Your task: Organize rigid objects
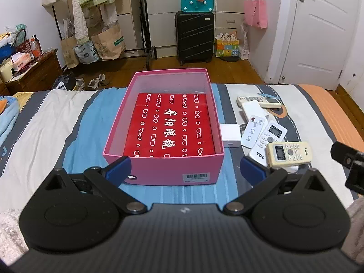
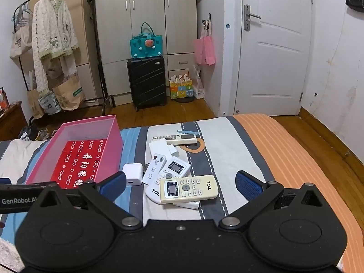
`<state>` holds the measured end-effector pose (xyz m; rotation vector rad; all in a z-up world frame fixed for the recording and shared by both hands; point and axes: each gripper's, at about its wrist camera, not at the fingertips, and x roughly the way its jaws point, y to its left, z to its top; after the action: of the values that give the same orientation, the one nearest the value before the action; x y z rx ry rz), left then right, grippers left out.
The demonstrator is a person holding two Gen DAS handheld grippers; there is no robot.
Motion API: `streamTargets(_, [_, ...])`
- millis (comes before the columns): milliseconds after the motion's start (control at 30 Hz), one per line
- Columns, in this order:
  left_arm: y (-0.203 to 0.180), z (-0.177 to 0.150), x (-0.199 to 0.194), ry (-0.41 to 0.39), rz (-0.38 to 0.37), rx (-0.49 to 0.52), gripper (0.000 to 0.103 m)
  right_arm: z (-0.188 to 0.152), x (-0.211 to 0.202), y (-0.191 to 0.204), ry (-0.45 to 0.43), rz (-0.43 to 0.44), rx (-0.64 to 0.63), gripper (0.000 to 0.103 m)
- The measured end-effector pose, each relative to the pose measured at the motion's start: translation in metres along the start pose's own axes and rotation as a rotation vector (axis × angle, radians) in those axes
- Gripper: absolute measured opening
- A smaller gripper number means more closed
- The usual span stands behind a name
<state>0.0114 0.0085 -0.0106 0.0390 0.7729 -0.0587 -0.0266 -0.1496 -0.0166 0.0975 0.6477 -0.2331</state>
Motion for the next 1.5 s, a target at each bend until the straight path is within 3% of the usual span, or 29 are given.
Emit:
streamTargets(1133, [-0.005, -0.004, 0.005, 0.016, -0.001, 0.028, 0.103, -0.002, -0.002, 0.002, 0.011, -0.003, -0.077, 0.103])
streamTargets(1333, [-0.005, -0.006, 0.006, 0.024, -0.008, 0.038, 0.103, 0.001, -0.005, -0.005, 0.029, 0.046, -0.039, 0.103])
streamTargets(1500, [-0.005, -0.004, 0.007, 0.029, -0.011, 0.037, 0.103, 0.000, -0.003, -0.007, 0.025, 0.013, -0.049, 0.103])
